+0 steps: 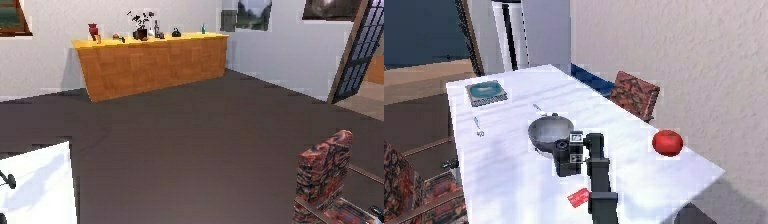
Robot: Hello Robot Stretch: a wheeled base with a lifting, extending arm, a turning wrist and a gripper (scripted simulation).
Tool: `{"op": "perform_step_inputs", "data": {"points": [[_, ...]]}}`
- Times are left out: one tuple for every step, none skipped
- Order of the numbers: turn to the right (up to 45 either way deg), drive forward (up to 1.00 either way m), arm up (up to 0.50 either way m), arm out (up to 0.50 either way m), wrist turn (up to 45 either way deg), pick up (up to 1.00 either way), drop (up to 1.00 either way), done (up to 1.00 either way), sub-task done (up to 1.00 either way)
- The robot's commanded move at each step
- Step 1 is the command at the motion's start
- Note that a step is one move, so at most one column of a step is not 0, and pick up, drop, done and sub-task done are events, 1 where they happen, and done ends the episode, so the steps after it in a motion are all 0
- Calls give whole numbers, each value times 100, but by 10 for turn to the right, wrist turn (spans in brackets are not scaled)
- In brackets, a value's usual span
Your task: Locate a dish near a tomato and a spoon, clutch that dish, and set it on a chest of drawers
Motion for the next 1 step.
{"op": "perform_step_inputs", "data": {"points": [[0, 0, 18, 0, 0, 0, 0, 0, 0]]}}
